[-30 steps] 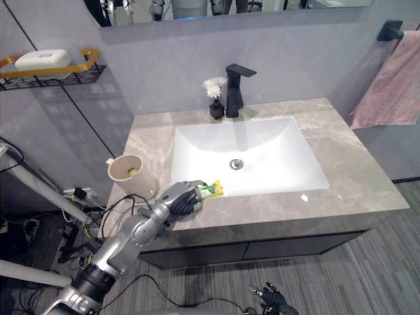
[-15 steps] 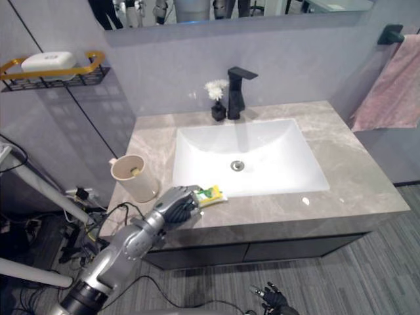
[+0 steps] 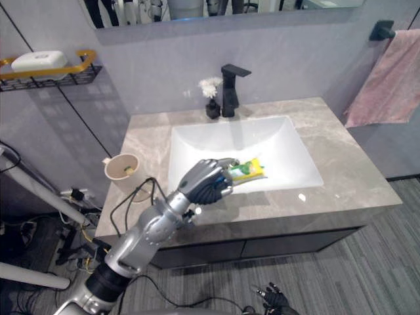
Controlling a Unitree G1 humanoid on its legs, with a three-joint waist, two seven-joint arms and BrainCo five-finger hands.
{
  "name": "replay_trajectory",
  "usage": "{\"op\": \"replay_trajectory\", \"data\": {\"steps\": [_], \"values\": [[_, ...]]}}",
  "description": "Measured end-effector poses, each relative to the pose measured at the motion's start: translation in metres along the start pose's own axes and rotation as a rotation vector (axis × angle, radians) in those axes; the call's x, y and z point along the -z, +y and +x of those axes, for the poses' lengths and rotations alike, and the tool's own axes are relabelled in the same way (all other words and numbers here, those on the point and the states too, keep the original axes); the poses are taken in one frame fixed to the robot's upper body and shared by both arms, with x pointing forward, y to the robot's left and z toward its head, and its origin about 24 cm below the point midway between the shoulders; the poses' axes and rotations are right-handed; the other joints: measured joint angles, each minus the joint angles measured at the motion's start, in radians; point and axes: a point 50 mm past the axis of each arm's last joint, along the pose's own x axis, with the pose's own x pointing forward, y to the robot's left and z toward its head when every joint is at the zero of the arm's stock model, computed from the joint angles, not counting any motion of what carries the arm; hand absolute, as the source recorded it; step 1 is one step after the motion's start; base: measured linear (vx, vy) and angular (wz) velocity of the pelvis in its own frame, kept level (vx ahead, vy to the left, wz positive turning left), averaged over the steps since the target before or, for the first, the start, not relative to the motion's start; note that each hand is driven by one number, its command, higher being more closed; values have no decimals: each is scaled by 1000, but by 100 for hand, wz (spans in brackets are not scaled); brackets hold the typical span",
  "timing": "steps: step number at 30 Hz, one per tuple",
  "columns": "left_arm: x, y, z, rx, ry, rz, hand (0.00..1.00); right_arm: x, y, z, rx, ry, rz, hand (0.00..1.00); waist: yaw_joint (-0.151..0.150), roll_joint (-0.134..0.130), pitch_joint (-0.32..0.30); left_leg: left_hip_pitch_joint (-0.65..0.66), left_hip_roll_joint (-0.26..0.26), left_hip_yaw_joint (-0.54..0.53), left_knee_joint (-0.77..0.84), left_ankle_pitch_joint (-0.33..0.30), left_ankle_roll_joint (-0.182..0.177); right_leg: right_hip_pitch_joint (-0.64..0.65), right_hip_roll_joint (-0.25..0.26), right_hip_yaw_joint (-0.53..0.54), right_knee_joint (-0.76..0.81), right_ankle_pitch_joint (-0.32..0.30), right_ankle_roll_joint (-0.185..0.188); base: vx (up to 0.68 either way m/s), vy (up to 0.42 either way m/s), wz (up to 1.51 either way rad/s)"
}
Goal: Organize washtable
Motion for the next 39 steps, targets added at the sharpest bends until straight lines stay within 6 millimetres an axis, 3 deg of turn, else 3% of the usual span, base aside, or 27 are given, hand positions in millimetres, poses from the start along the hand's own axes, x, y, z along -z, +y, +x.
{"op": "replay_trajectory", "data": {"steps": [4,11,15,18,21,25,30,32,35,39], "values": [[-9,4,9,-23,-58,7,100,0,-3,-1,16,-15,45,0,2,-1,-1,-6,6,1,1,4,-5,-7,3,4,1,0,0,0,0,0],[-37,32,29,-159,-205,8,100,-9,-8,-3,47,-84,154,0,0,-3,-1,-9,7,23,0,4,-7,-23,5,32,1,3,5,-21,4,-10],[-43,47,37,-237,-241,19,100,-36,-27,-15,92,-281,307,0,-6,-8,-2,-9,6,50,-4,4,-7,-42,6,60,0,9,15,-21,2,-19],[-39,60,39,-309,-223,32,100,-63,-42,-30,136,-455,380,0,-29,-17,-2,-7,6,58,-6,4,-7,-45,7,71,0,10,17,-9,-7,-10],[-36,80,43,-406,-221,71,100,-101,-57,-55,196,-695,473,0,-45,-31,-6,-2,9,80,-7,4,-7,-50,16,83,1,18,26,-16,-16,-15],[-36,94,45,-503,-212,94,100,-143,-59,-89,227,-952,518,0,-56,-44,-7,6,9,115,-13,3,-8,-70,19,114,17,18,26,-26,-3,-23],[-44,97,49,-535,-238,78,100,-187,-46,-144,217,-1278,509,0,-59,-44,-7,22,8,148,-21,2,-9,-76,20,139,19,21,29,-16,-5,-19],[-47,95,50,-533,-247,68,100,-209,-32,-172,167,-1454,474,0,-60,-44,-7,27,9,158,-21,0,-10,-76,20,147,19,23,29,-20,-10,-11],[-52,94,52,-526,-271,66,100,-227,-11,-187,72,-1563,443,0,-58,-45,-8,25,9,157,-21,0,-11,-77,20,146,19,23,29,-6,-3,-2],[-62,99,58,-531,-334,81,100,-241,23,-186,-131,-1566,402,0,-56,-44,-8,18,7,145,-20,1,-10,-78,20,136,18,27,34,-12,-19,7]]}}
